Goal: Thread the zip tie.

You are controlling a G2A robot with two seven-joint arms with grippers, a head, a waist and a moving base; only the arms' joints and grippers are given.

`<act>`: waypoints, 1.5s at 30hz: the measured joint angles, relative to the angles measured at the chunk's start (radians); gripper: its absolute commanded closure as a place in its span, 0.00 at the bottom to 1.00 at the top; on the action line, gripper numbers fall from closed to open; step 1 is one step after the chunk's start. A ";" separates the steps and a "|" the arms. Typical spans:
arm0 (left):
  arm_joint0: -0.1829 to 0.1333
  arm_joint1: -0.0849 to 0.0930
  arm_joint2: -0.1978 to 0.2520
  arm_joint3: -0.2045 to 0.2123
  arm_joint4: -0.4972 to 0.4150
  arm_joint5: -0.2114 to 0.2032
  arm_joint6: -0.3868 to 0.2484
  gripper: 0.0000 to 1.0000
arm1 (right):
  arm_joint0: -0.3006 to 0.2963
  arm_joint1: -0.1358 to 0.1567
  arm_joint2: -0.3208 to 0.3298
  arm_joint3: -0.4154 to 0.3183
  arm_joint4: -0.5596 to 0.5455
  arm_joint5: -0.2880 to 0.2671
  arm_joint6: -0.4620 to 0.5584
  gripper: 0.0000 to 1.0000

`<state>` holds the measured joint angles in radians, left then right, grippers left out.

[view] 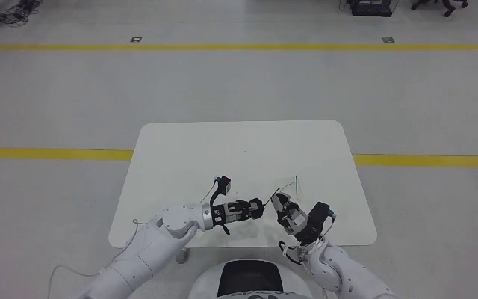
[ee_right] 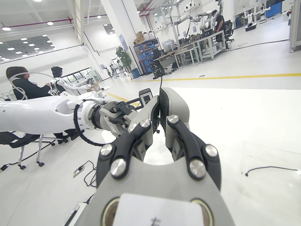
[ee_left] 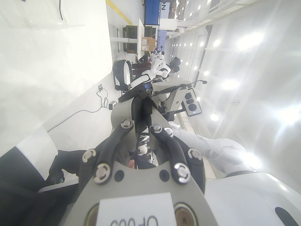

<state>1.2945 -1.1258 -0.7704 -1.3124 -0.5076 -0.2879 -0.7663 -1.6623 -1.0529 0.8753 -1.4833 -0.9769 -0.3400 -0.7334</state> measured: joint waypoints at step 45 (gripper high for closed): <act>0.000 0.000 0.000 0.000 0.000 0.000 0.000 1.00 | -0.013 -0.007 0.021 -0.009 -0.025 0.000 0.002 1.00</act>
<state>1.2945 -1.1258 -0.7704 -1.3124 -0.5076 -0.2879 -0.7663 -1.6751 -1.0595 0.8962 -1.4924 -1.0019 -0.3400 -0.7316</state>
